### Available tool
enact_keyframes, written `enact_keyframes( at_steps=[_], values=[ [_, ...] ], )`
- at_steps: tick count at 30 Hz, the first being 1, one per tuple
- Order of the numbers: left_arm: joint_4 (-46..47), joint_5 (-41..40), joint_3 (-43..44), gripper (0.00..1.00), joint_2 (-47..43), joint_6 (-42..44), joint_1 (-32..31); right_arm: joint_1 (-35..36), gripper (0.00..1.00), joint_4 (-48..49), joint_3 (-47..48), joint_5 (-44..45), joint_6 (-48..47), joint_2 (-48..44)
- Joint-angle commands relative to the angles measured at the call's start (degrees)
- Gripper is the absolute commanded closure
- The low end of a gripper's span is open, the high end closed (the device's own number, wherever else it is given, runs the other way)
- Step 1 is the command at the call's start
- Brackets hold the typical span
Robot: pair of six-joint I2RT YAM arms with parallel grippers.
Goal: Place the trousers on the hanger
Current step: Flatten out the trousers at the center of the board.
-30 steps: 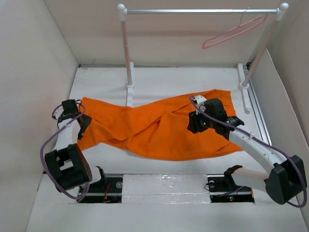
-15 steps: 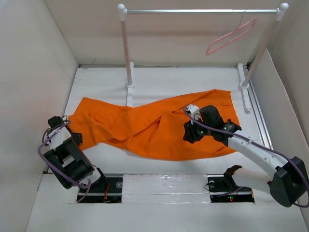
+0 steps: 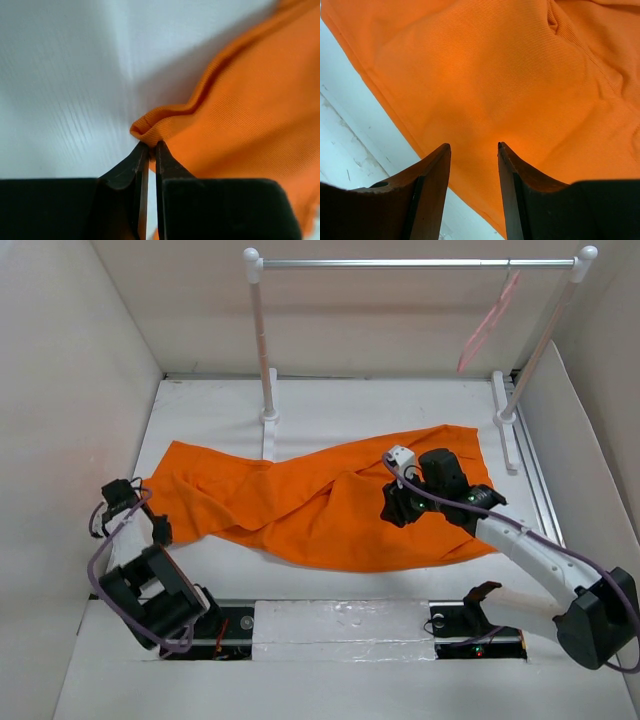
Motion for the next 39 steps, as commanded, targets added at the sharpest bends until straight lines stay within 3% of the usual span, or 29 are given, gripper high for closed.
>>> enact_keyframes(
  at_steps=[1, 4, 7, 11, 13, 16, 17, 19, 21, 23, 24, 25, 27, 29, 30, 31, 32, 33, 36, 39],
  values=[
    [-2.63, 1.75, 9.72, 1.00, -10.48, 3.79, -0.35, -0.62, 0.52, -0.02, 0.70, -0.36, -0.98, -1.83],
    [-6.50, 1.39, 18.00, 1.00, -8.75, 4.41, -3.51, -1.23, 0.52, -0.10, 0.95, 1.83, -0.89, -0.78],
    [-3.61, 3.07, 24.06, 1.00, -7.43, 2.30, -5.10, -2.73, 0.52, -1.42, 2.80, 3.50, -0.98, -0.42],
    [3.15, 11.49, 32.78, 1.00, 0.63, -1.38, -5.62, -5.00, 0.52, -2.03, 4.29, 6.85, -0.71, -0.16],
    [6.15, 10.99, 39.86, 1.00, 3.81, -3.23, -9.55, -5.79, 0.52, -1.95, 4.56, 7.38, -0.36, 0.28],
    [11.78, 1.96, 49.80, 1.00, 12.32, -3.85, -16.40, -6.50, 0.52, -1.34, 3.86, 7.99, 1.39, 0.63],
    [13.00, 2.19, 54.89, 1.00, 21.22, -5.94, -17.04, -7.03, 0.52, -0.55, 3.25, 8.43, 2.79, 0.55],
    [13.02, 2.19, 60.08, 1.00, 24.45, -6.83, -17.74, -7.03, 0.52, -0.55, 3.07, 9.48, 3.06, 0.55],
    [9.52, 0.35, 66.60, 1.00, 33.33, -6.59, -18.28, -7.03, 0.51, -1.33, 2.89, 10.89, 3.59, 0.37],
    [3.13, -0.01, 78.37, 1.00, 42.52, -3.34, -19.42, -7.65, 0.46, -2.12, 2.80, 11.86, 5.68, 0.02],
    [0.21, 0.60, 82.94, 0.84, 45.37, 1.55, -19.42, -7.65, 0.43, -2.30, 2.63, 12.21, 6.31, -0.50],
    [-2.69, 0.87, 89.25, 0.81, 48.09, 3.60, -19.94, -7.65, 0.39, -2.22, 2.37, 12.73, 6.67, -1.03],
    [-4.74, -0.18, 87.05, 0.69, 48.83, 7.20, -20.47, -7.65, 0.35, -1.61, 0.88, 12.57, 8.25, -1.91],
    [2.94, -0.62, 73.72, 0.54, 42.02, 8.97, -21.18, -7.65, 0.34, -0.12, -0.79, 11.60, 9.48, -2.18],
    [5.69, -0.88, 68.36, 0.41, 39.27, 9.68, -21.79, -6.95, 0.35, 0.42, -1.32, 11.25, 10.70, -2.18],
    [7.37, -0.62, 60.04, 0.37, 36.72, 9.77, -21.79, -5.64, 0.36, 0.94, -1.76, 10.64, 11.15, -2.18],
    [10.18, 0.77, 52.65, 0.34, 30.00, 9.34, -21.79, -3.45, 0.46, 2.69, -2.64, 10.37, 12.02, -2.18],
    [10.20, 0.78, 52.57, 0.34, 29.93, 9.33, -21.79, -3.43, 0.46, 2.71, -2.65, 10.37, 12.03, -2.18],
    [12.31, 2.10, 38.98, 0.36, 20.46, 9.24, -22.32, 2.53, 1.00, 4.29, -3.00, 10.72, 11.77, -1.30],
    [12.67, 3.16, 26.41, 0.39, 10.70, 9.51, -22.85, 8.16, 1.00, 5.25, -2.65, 11.34, 10.02, 1.94]
  ],
)
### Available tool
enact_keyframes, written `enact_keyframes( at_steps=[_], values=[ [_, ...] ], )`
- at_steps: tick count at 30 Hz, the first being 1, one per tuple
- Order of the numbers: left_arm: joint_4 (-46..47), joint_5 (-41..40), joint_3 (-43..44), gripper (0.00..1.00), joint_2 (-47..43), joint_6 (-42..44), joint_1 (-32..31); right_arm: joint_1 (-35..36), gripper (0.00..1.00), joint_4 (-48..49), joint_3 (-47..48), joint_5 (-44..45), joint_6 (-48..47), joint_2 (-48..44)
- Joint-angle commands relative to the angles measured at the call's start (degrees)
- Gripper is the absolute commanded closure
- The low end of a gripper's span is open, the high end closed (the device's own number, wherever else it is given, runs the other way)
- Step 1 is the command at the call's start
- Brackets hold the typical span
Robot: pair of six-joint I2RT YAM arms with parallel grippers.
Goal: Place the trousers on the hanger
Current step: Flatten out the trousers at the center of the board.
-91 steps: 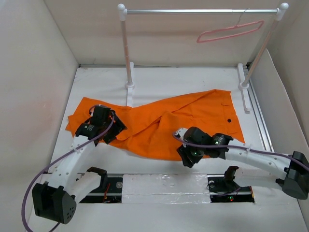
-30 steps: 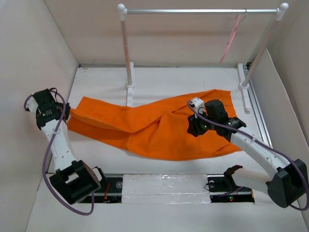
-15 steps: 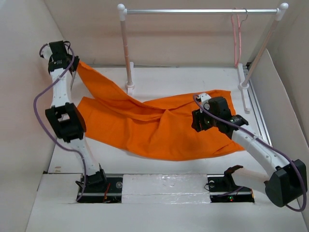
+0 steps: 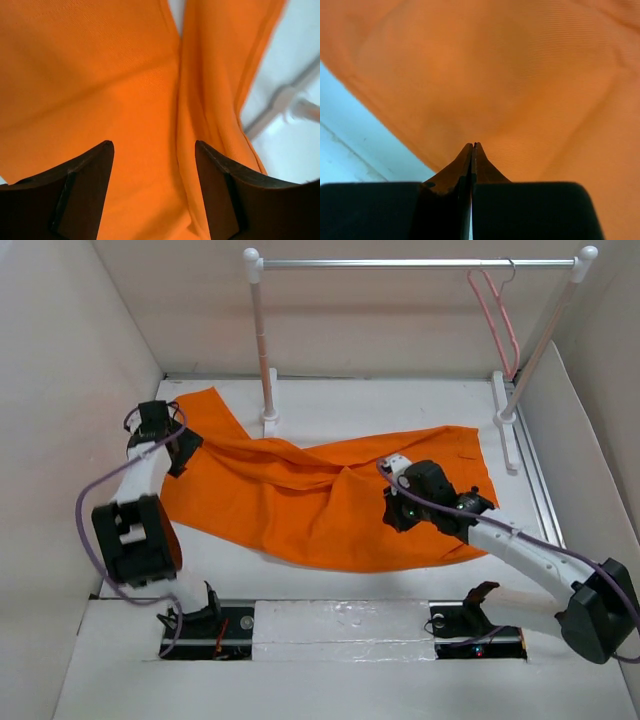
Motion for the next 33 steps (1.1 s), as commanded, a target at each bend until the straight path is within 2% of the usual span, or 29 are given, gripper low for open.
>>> enact_keyframes(
  at_steps=[1, 2, 3, 4, 5, 7, 8, 9, 10, 11, 13, 16, 19, 21, 24, 25, 27, 30, 31, 33],
  values=[
    [4.29, 0.93, -11.88, 0.39, -12.94, 1.29, -0.27, 5.11, 0.99, 4.99, 0.52, 0.45, -1.16, 3.04],
    [4.99, 3.71, -14.64, 0.39, -17.14, 1.11, -0.27, 7.64, 0.91, 6.48, 0.61, 0.71, -1.42, 5.49],
    [5.52, 4.61, -17.63, 0.40, -18.75, 1.11, -0.27, 8.80, 0.80, 7.62, 0.79, 0.71, -1.77, 6.64],
    [6.05, 5.84, -22.18, 0.40, -19.72, 0.94, -0.27, 9.86, 0.60, 8.94, 1.48, 0.45, -2.04, 7.96],
    [6.23, 7.42, -23.71, 0.41, -20.42, 0.67, -0.27, 10.65, 0.56, 11.04, 2.10, 0.36, -2.13, 9.45],
    [6.75, 8.13, -26.87, 0.50, -19.73, -0.38, -0.79, 12.85, 0.52, 12.98, 3.68, 0.54, -2.39, 14.29],
    [9.02, 11.01, -27.67, 0.59, -18.95, -0.47, -0.80, 12.85, 0.54, 14.65, 5.69, 0.54, -2.48, 15.95],
    [9.65, 11.30, -28.12, 0.85, -18.59, -1.43, -1.58, 13.72, 0.66, 15.27, 7.01, 0.45, -2.65, 19.19],
    [10.18, 10.60, -28.64, 0.94, -18.32, -2.05, -2.55, 14.60, 0.91, 15.71, 8.51, 0.36, -2.83, 20.79],
    [11.75, 8.86, -28.91, 0.97, -18.15, -2.57, -3.51, 15.13, 0.96, 16.76, 10.96, 0.71, -3.09, 22.20],
    [12.64, 10.14, -29.35, 0.98, -15.53, -3.80, -4.14, 16.71, 1.00, 17.56, 12.99, 2.28, -3.44, 26.23],
    [13.61, 12.35, -29.87, 1.00, -11.57, -4.60, -4.14, 17.34, 1.00, 20.11, 12.92, 3.26, -2.57, 30.98],
    [12.12, 15.07, -31.62, 1.00, -6.64, -4.69, -1.17, 17.34, 1.00, 22.31, 7.84, 3.44, -0.72, 32.23],
    [9.93, 13.95, -32.16, 1.00, -6.54, -4.16, -0.53, 17.34, 1.00, 23.97, 3.80, 3.26, 0.33, 30.22],
    [5.01, 13.23, -32.34, 1.00, -8.03, -4.69, 0.60, 17.95, 1.00, 23.98, -3.41, 1.95, 1.65, 26.18],
    [0.65, 12.54, -31.99, 1.00, -9.69, -5.30, 0.61, 20.21, 1.00, 23.20, -7.61, 0.73, 2.61, 23.38],
    [-0.88, 11.75, -31.81, 1.00, -11.62, -5.39, 0.61, 21.11, 1.00, 22.84, -8.78, -0.16, 2.97, 22.31],
    [-7.73, 4.73, -31.03, 1.00, -16.36, -5.74, 0.61, 23.84, 1.00, 20.47, -12.56, -1.39, 4.02, 18.70],
    [-11.92, -0.43, -30.58, 1.00, -17.87, -6.01, 0.61, 23.84, 1.00, 18.55, -13.62, -1.83, 4.02, 17.83],
    [-13.98, -0.31, -29.97, 1.00, -23.29, -7.33, 0.61, 24.36, 1.00, 16.61, -14.33, -3.23, 3.94, 14.85]
  ],
)
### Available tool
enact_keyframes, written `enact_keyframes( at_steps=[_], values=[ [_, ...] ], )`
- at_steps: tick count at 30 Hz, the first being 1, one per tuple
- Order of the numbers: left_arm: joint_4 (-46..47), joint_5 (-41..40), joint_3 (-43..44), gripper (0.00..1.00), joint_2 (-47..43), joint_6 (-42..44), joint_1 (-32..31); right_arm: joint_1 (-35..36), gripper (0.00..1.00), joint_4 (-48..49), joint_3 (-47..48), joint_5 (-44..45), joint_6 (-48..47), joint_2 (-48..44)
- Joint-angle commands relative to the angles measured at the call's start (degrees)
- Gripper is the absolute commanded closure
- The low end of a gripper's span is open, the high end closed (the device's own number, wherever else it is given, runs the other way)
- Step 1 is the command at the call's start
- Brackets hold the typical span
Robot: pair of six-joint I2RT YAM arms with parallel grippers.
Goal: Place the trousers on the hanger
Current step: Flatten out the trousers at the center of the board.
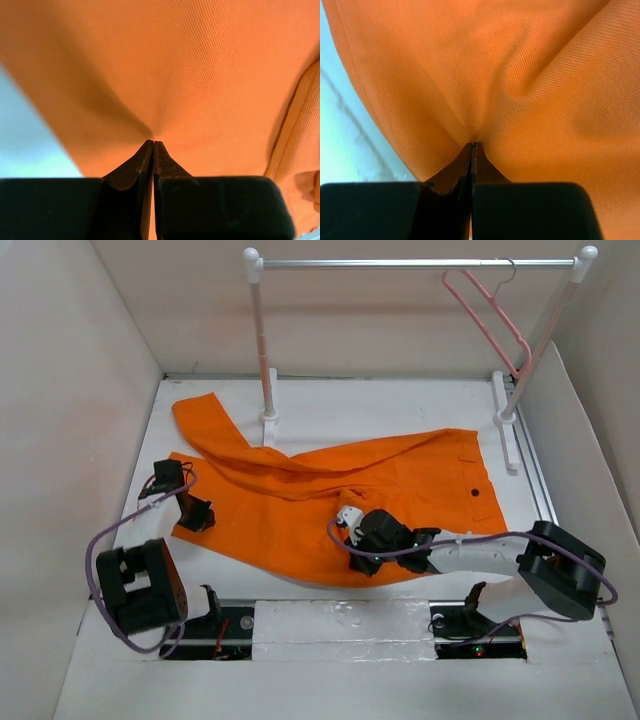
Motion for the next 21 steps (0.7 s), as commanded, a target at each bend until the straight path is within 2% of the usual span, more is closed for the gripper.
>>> enact_keyframes(
  at_steps=[1, 6, 7, 8, 11, 12, 15, 16, 17, 18, 19, 20, 21],
  values=[
    [-12.62, -6.86, 0.96, 1.00, -8.77, -1.55, 0.45, 1.44, 1.00, -12.15, -3.12, -4.53, 1.29, -2.61],
    [-15.19, -9.58, 6.57, 1.00, -19.14, -0.42, 0.45, 1.97, 1.00, -21.30, 1.53, -3.32, -0.11, -12.17],
    [-14.84, -10.11, 8.68, 1.00, -18.63, 0.63, 0.45, 1.97, 0.97, -25.50, 5.02, -0.69, -1.16, -14.03],
    [-14.84, -10.11, 8.70, 1.00, -18.63, 0.64, 0.45, 1.97, 0.97, -25.54, 5.06, -0.67, -1.17, -14.04],
    [-8.01, -6.69, 8.97, 1.00, -17.23, 1.43, -1.20, -2.41, 0.85, -29.92, 12.86, 1.79, -3.45, -15.01],
    [-6.07, -5.99, 8.96, 1.00, -16.01, 1.26, -2.35, -4.08, 0.77, -31.32, 16.27, 3.62, -3.89, -14.84],
    [0.35, -3.87, 11.14, 1.00, -10.84, 0.55, -8.93, -11.98, 0.60, -33.97, 18.06, 7.15, -3.19, -15.01],
    [1.67, -4.91, 12.73, 1.00, -9.15, 0.64, -11.65, -14.53, 0.57, -33.98, 17.72, 8.90, -1.71, -15.62],
    [2.12, -4.93, 14.48, 1.00, -7.22, 1.60, -18.46, -20.04, 0.55, -33.45, 16.93, 8.74, -1.09, -17.19],
    [2.56, -7.71, 18.68, 0.99, -3.20, 2.56, -22.44, -22.88, 0.48, -32.75, 15.79, 8.04, -0.12, -18.34],
    [2.30, -10.35, 21.16, 0.99, -1.25, 3.27, -26.66, -26.04, 0.47, -31.09, 13.26, 6.12, 1.28, -19.83],
    [1.25, -12.38, 23.62, 0.99, 0.95, 3.80, -34.88, -29.20, 0.45, -30.38, 11.93, 5.14, 1.99, -22.54],
    [-0.85, -14.75, 28.08, 0.99, 4.54, 4.06, -38.79, -35.41, 0.39, -29.68, 10.78, 3.83, 2.87, -23.88]
  ],
)
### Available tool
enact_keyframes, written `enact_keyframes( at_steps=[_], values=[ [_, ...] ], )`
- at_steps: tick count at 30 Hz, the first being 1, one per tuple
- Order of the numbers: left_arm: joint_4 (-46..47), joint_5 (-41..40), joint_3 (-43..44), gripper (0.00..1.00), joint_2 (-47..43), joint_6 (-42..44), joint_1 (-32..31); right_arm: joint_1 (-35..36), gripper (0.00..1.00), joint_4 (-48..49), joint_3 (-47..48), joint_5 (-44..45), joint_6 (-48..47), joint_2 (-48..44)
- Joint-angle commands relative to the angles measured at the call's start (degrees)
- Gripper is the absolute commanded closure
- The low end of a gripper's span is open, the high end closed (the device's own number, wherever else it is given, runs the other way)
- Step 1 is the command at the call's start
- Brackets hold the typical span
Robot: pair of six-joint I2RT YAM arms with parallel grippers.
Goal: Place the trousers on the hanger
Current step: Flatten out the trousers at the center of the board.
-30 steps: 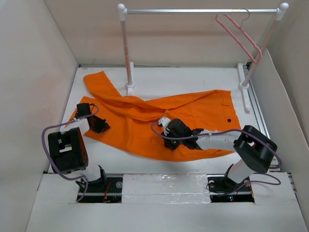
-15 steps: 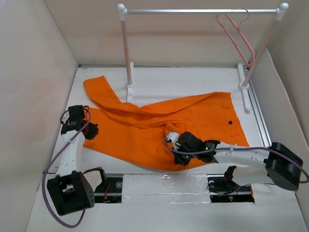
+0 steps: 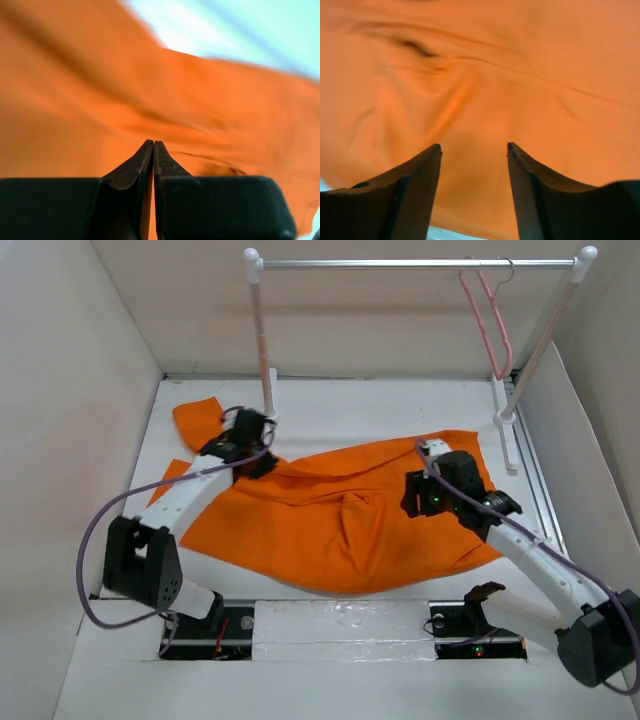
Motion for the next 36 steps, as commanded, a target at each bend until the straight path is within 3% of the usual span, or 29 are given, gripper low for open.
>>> enact_keyframes(
  at_steps=[1, 3, 5, 10, 14, 18, 25, 31, 32, 33, 34, 35, 36],
  values=[
    [0.71, -7.35, 10.28, 0.99, 4.96, 2.62, -14.82, -10.98, 0.38, -0.91, -4.24, -2.01, 4.31, -5.33],
    [2.10, -7.38, 10.82, 0.99, 6.55, 3.67, -22.80, -19.66, 0.32, -1.34, -6.62, -4.12, 5.46, -8.31],
    [4.56, -5.01, 9.69, 0.97, 6.73, 4.29, -26.52, -24.96, 0.31, -1.17, -8.37, -5.45, 5.99, -9.46],
    [7.56, -2.19, 4.15, 0.92, 7.43, 7.89, -37.23, -42.33, 0.30, -2.32, -10.14, 1.66, 4.07, -7.11],
    [8.26, 0.70, 1.60, 0.74, 8.84, 10.44, -42.00, -53.24, 0.30, 0.59, -10.67, 4.48, 0.99, -1.84],
    [11.77, 8.17, -2.52, 0.68, 6.66, 11.15, -43.67, -62.31, 0.27, -0.12, -9.26, 5.18, -1.03, 0.73],
    [11.26, 5.81, -4.64, 0.65, 3.30, 12.03, -43.68, -66.91, 0.27, -0.81, -8.65, 3.16, -2.27, 6.60],
    [10.99, 5.11, -5.53, 0.64, 0.23, 11.68, -43.68, -68.84, 0.28, 4.19, -12.86, -9.48, 0.19, 12.23],
    [10.73, 3.02, -5.52, 0.64, -0.47, 11.59, -43.68, -68.84, 0.31, 4.37, -12.87, -10.45, 0.45, 13.02],
    [9.94, 0.47, -5.35, 0.65, -3.35, 11.68, -43.68, -68.84, 0.44, 4.72, -12.95, -10.46, 1.67, 14.25],
    [9.93, 0.45, -5.35, 0.65, -3.38, 11.68, -43.68, -68.84, 0.44, 4.72, -12.95, -10.46, 1.69, 14.26],
    [9.59, -0.51, -5.35, 0.65, -5.29, 11.68, -43.68, -69.71, 0.75, 4.28, -12.87, -9.68, 2.12, 13.91],
    [8.45, -2.08, -5.00, 0.65, -6.44, 11.68, -43.68, -70.50, 0.93, 2.80, -12.69, -7.58, 2.73, 13.21]
  ],
)
